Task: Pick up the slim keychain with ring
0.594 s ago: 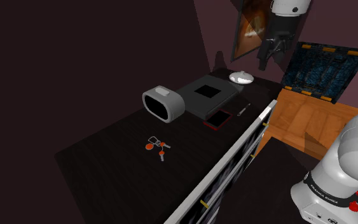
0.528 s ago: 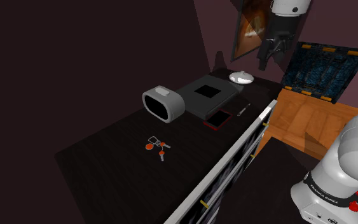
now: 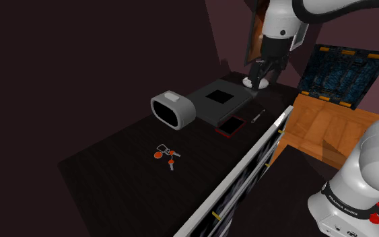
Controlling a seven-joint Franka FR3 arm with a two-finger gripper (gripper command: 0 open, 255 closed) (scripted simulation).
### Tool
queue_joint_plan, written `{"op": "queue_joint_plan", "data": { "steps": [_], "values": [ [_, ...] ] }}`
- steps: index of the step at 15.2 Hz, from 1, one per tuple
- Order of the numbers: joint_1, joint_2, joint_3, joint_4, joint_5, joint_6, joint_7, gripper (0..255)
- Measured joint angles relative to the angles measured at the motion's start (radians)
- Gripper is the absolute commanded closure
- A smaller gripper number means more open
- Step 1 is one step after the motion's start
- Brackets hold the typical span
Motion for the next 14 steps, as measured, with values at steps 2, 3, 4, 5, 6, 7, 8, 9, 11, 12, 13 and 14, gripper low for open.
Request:
{"op": "queue_joint_plan", "data": {
  "steps": [2, 3, 4, 5, 6, 7, 8, 9, 11, 12, 13, 14],
  "values": [
    [0.012, 0.03, 0.036, -0.007, 0.023, 0.035, 0.047, 0],
    [0.019, 0.042, 0.055, -0.013, 0.034, 0.053, 0.072, 0],
    [0.025, 0.064, 0.073, -0.011, 0.044, 0.071, 0.096, 0],
    [0.029, 0.085, 0.09, -0.005, 0.053, 0.086, 0.118, 0],
    [0.036, 0.096, 0.109, -0.011, 0.063, 0.103, 0.143, 0],
    [0.04, 0.112, 0.122, -0.019, 0.07, 0.126, 0.161, 0],
    [0.044, 0.137, 0.14, -0.014, 0.077, 0.146, 0.184, 0],
    [0.05, 0.154, 0.158, -0.011, 0.084, 0.161, 0.208, 0],
    [0.059, 0.211, 0.198, 0.009, 0.095, 0.198, 0.26, 0],
    [0.061, 0.228, 0.21, 0.012, 0.098, 0.212, 0.278, 0],
    [0.064, 0.264, 0.231, 0.027, 0.099, 0.234, 0.306, 0],
    [0.066, 0.296, 0.247, 0.04, 0.099, 0.252, 0.328, 0]
  ]
}}
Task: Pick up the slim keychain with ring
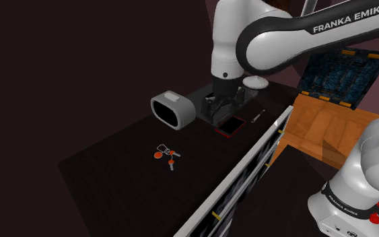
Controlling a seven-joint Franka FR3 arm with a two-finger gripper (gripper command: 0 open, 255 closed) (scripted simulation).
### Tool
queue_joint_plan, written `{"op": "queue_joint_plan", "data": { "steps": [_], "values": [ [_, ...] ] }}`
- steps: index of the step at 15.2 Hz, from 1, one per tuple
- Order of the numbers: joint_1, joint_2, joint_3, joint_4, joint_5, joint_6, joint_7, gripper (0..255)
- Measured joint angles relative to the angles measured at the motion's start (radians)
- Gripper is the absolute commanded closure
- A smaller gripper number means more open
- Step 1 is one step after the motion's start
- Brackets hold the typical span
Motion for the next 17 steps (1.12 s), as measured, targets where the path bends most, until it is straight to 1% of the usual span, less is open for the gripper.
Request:
{"op": "queue_joint_plan", "data": {
  "steps": [3, 5, 8, 11, 14, 17],
  "values": [
    [0.006, 0.087, 0.045, 0.04, -0.007, 0.046, 0.07, 0],
    [0.009, 0.162, 0.078, 0.085, -0.024, 0.073, 0.124, 0],
    [0.023, 0.257, 0.122, 0.124, -0.051, 0.125, 0.21, 0],
    [0.039, 0.383, 0.157, 0.214, -0.105, 0.149, 0.301, 0],
    [0.065, 0.496, 0.174, 0.293, -0.161, 0.171, 0.384, 0],
    [0.087, 0.567, 0.177, 0.345, -0.197, 0.179, 0.432, 0]
  ]
}}
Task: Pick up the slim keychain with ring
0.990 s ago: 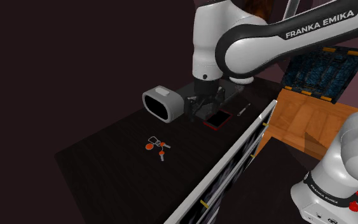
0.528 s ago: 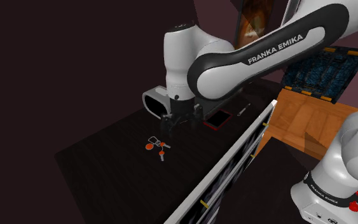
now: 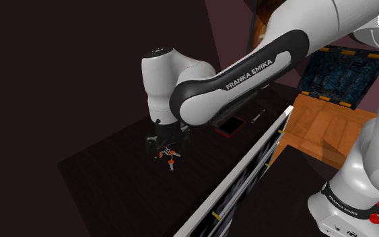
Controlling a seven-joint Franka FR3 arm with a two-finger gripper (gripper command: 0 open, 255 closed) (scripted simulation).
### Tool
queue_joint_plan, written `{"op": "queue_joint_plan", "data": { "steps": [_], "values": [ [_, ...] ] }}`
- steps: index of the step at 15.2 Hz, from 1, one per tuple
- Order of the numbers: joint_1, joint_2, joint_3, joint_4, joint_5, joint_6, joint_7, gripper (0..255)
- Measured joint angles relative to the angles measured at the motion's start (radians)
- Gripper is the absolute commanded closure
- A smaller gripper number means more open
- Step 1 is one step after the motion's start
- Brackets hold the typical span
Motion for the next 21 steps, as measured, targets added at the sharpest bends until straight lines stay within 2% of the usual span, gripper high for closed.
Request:
{"op": "queue_joint_plan", "data": {
  "steps": [7, 8, 21],
  "values": [
    [0.013, 0.059, -0.008, -0.025, -0.037, 0.076, 0.031, 0],
    [0.013, 0.061, -0.009, -0.027, -0.039, 0.08, 0.032, 255],
    [0.011, 0.048, -0.006, -0.013, -0.031, 0.057, 0.027, 255]
  ]
}}
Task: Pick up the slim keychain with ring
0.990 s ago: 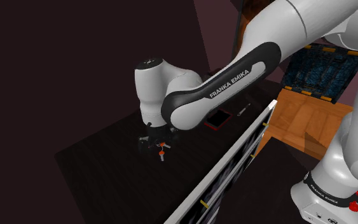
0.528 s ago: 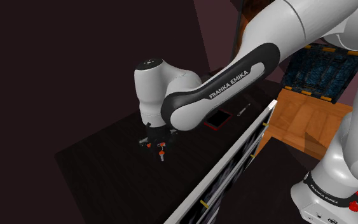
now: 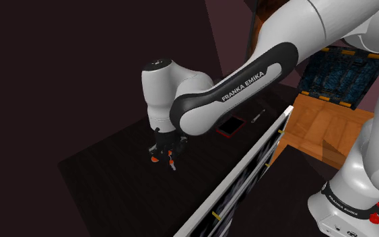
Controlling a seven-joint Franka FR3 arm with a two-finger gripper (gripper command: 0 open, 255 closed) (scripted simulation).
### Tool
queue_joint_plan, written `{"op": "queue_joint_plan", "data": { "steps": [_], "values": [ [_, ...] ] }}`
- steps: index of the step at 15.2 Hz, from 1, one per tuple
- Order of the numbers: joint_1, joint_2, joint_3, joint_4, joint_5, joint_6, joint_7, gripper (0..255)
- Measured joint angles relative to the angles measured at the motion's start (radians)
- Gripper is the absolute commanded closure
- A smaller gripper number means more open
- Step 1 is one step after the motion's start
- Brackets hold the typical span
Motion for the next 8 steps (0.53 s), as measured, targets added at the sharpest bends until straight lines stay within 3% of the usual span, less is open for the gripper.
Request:
{"op": "queue_joint_plan", "data": {
  "steps": [8],
  "values": [
    [-0.008, -0.048, 0.009, 0.049, 0.033, -0.093, -0.023, 255]
  ]
}}
